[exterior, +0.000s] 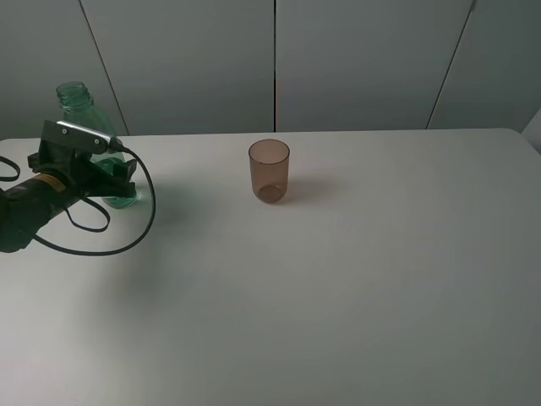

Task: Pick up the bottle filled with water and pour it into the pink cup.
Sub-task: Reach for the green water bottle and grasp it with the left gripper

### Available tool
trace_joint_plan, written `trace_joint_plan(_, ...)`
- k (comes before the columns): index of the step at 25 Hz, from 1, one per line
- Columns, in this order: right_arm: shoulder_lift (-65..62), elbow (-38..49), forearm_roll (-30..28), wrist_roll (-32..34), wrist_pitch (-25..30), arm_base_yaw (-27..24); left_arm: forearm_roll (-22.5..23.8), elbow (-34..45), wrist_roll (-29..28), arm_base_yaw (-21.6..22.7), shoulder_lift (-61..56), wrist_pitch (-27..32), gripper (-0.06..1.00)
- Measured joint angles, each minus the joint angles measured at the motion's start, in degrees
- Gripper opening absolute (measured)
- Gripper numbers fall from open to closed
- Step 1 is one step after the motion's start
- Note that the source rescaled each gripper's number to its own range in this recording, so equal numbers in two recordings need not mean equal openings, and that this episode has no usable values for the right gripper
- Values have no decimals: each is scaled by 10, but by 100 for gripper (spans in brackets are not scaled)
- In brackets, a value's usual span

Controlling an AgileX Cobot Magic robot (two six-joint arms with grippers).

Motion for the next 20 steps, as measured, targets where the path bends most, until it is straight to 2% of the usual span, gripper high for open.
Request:
trace_joint_plan(14,0,0,0,0,0,0,22,0,0,0,1,-15,100)
trace_joint_plan(15,0,0,0,0,0,0,22,0,0,0,1,-15,96)
trace_joint_plan(16,0,0,0,0,0,0,21,0,0,0,1,-15,69)
trace_joint_plan(17,0,0,0,0,0,0,18,0,-1,0,1,-16,18)
trace_joint_plan(19,0,0,0,0,0,0,18,0,-2,0,1,-16,9)
trace_joint_plan(20,0,0,0,0,0,0,18,0,-2,0,1,-16,8)
